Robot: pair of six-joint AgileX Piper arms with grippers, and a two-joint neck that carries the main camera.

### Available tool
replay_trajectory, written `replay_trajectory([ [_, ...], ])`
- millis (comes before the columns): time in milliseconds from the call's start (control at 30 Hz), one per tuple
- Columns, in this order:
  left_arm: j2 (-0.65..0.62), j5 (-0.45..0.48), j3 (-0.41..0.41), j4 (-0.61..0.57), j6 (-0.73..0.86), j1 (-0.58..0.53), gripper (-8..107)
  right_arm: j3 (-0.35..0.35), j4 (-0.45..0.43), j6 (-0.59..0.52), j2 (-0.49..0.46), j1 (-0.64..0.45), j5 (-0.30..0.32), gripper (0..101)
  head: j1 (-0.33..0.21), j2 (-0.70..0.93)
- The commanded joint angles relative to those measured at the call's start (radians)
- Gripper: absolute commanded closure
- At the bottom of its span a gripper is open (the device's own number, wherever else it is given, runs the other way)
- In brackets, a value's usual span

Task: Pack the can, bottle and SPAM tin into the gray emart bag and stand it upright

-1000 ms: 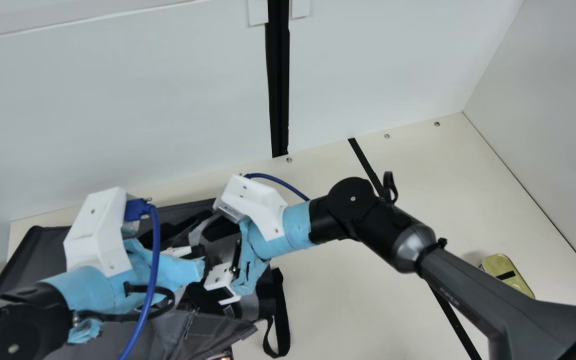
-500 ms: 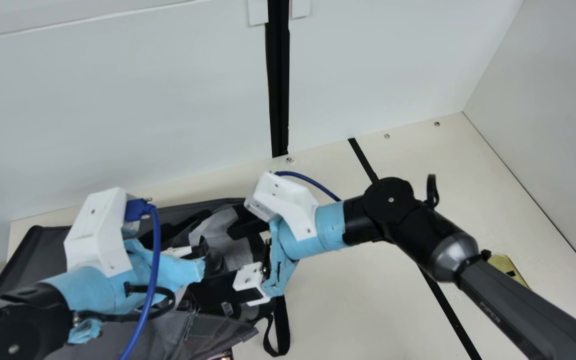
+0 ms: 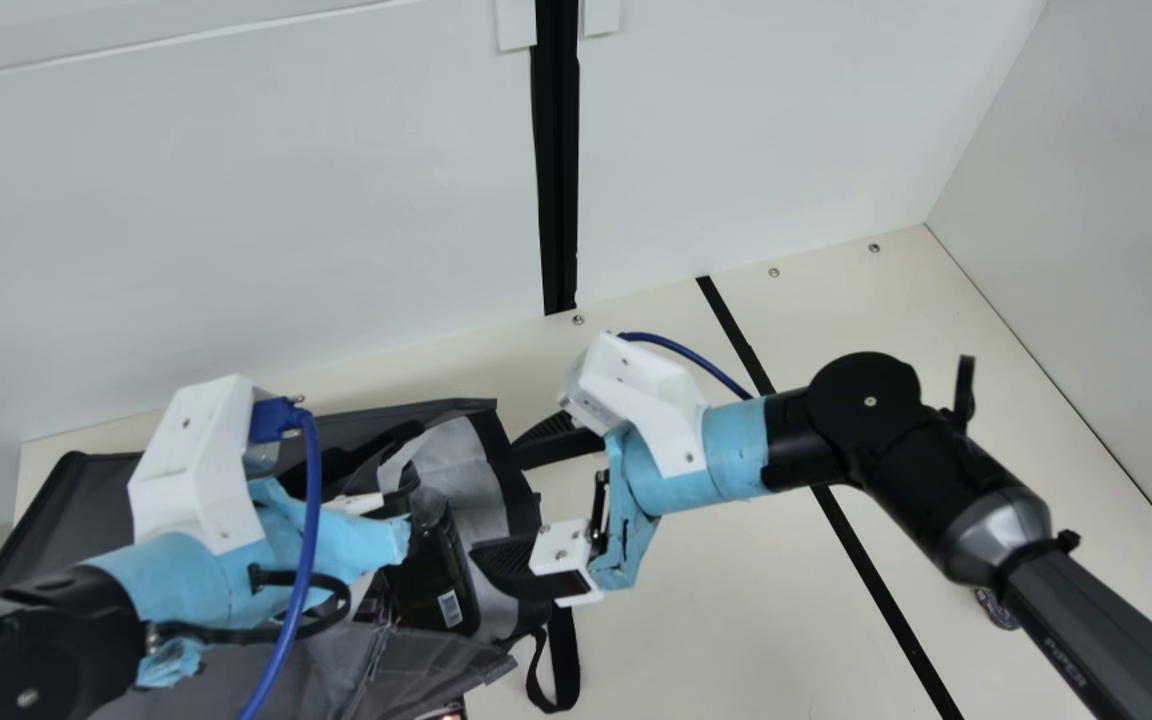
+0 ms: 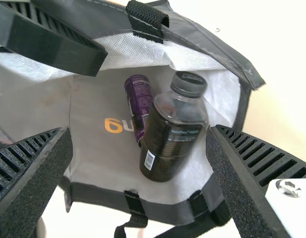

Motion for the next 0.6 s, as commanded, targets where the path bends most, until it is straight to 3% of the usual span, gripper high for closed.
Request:
replay_trajectory([
  [0,0.0,0.0,0.0,0.0,0.0,0.0,107,0.003,-0.007,0.001,-0.01,-0.016,0.009,6,-0.023,-0.002],
  [567,0.0,0.0,0.0,0.0,0.0,0.0,107,0.012,-0.078,0.032,-0.115,-0.171,0.08,6,-0.023,-0.002],
])
